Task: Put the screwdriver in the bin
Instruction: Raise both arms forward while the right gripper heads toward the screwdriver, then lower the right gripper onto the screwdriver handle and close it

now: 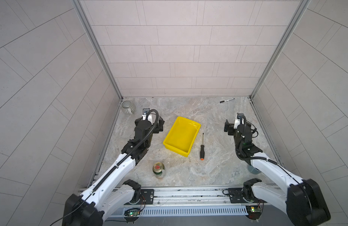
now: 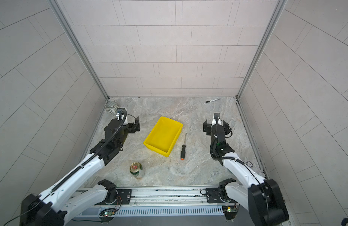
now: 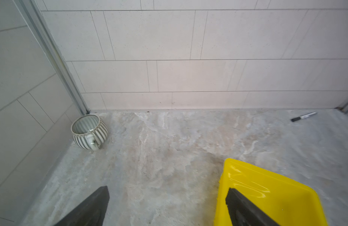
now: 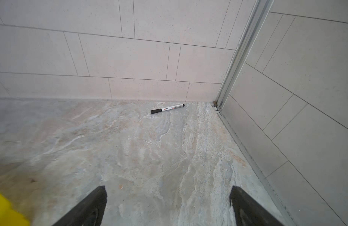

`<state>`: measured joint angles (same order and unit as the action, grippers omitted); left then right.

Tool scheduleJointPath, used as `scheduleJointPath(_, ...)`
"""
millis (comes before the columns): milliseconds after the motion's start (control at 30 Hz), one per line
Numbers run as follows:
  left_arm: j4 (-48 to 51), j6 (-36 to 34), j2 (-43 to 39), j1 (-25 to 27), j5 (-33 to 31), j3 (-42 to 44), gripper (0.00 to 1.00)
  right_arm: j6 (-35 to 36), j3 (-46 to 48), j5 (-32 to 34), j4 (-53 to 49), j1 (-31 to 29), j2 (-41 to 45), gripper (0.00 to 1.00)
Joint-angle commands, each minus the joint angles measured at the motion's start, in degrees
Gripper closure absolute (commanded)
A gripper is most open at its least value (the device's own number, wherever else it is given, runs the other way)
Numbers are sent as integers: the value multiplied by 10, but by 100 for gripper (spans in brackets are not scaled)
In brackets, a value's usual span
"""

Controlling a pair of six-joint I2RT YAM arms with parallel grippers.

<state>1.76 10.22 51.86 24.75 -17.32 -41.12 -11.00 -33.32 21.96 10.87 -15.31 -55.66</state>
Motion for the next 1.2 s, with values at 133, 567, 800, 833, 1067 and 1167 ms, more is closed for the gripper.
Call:
scheduleJointPath(133,192,116,-93,-3,53,100,0,-230,92,-25,-360,20,161,5)
scheduleJointPath(567,245,179,-78,-8,-65,91,0,-213,123,-7,-326,-42,221,9)
scheduleJointPath(800,349,344,-78,-21,-236,110,0,-266,63,-20,-378,-105,131,7)
scheduleJointPath(833,340,335,-80,-21,-228,113,0,-304,50,-47,-396,-112,107,8)
scheduleJointPath(1067,313,320,-79,-21,-207,124,0,-399,-17,-159,-395,-235,-64,13)
scheduleJointPath(1167,307,317,-77,-21,-200,124,1,-402,-86,-147,-426,-274,-135,13)
